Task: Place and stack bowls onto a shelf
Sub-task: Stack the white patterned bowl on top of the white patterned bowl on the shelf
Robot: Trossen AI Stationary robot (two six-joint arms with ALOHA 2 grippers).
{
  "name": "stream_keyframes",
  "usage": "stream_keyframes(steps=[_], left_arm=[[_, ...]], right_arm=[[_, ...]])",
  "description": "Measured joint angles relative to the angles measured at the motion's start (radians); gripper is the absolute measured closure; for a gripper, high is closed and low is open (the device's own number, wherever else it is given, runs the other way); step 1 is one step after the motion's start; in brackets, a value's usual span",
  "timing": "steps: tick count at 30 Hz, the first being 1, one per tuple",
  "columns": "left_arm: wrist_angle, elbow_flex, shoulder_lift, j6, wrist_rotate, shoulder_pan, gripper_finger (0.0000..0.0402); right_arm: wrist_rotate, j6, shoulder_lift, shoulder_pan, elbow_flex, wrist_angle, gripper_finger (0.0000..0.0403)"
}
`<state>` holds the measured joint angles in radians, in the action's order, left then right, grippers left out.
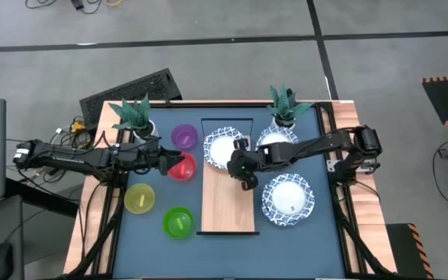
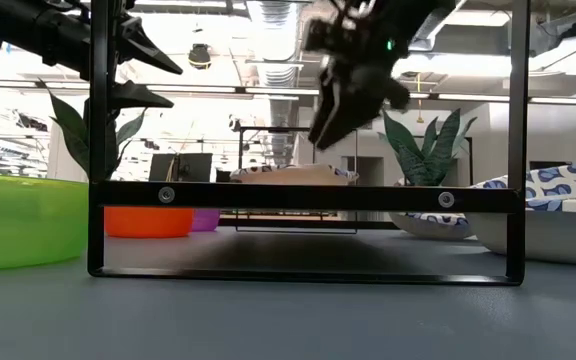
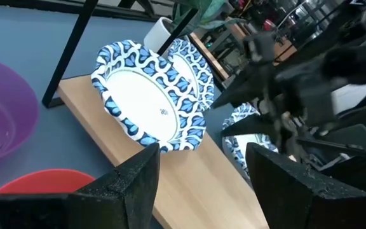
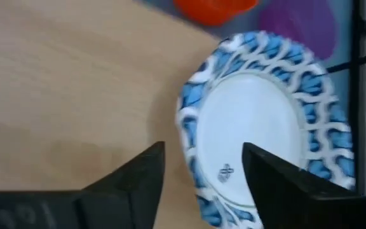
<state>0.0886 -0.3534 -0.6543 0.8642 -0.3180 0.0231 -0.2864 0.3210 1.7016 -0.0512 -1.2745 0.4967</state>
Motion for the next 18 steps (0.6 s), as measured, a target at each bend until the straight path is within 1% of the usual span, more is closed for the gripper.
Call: stream_keyframes(steps=[2,5,10,12,14,16,18], left_arm=[[0.003,0.0,0.001,0.012,0.0,0.0,0.0184],[0.019,0.0,0.0,0.014,0.0,0.0,0.0184],[0.049,0.0,0.003,0.013,0.001,0.0,0.0184],[0.049,0.0,0.003,0.013,0.0,0.0,0.0184],[0.049,0.0,0.003,0.013,0.0,0.0,0.0184],[0.049,0.0,0.002,0.013,0.001,0.0,0.0184],[0.049,0.0,0.002,0.013,0.0,0.0,0.0184]], right_arm=[[0.0,-0.053,-0.037,0.0,-0.032,0.075,0.0151],[-0.003,-0.179,-0.108,0.007,-0.084,0.181,0.0148],[-0.02,-0.515,-0.269,0.032,-0.095,0.404,0.0148],[-0.064,-0.665,-0.334,0.035,-0.081,0.533,0.0148],[-0.129,-0.822,-0.391,0.028,-0.056,0.678,0.0148],[-0.208,-1.004,-0.457,0.003,-0.003,0.79,0.0148],[-0.27,-1.199,-0.527,-0.031,0.069,0.859,0.0148]])
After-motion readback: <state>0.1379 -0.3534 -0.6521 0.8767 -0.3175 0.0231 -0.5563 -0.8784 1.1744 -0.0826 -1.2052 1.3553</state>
